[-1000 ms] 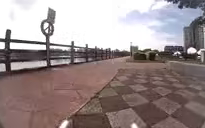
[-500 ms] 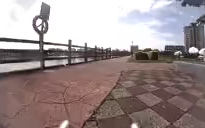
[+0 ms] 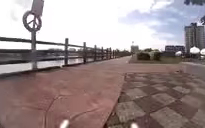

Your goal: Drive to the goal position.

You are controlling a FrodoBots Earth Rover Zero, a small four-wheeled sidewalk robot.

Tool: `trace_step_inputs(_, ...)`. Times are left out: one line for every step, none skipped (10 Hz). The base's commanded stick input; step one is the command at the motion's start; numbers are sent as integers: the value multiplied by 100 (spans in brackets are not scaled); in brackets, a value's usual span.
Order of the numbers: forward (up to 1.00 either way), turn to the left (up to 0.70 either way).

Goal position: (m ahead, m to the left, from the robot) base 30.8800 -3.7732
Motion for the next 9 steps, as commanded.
trace_step_inputs(100, 0)
trace_step_inputs(100, 0)
trace_step_inputs(100, 0)
trace_step_inputs(100, 0)
trace_step_inputs(100, 0)
trace_step_inputs(100, 0)
trace_step_inputs(100, 0)
trace_step_inputs(100, 0)
trace_step_inputs(100, 0)
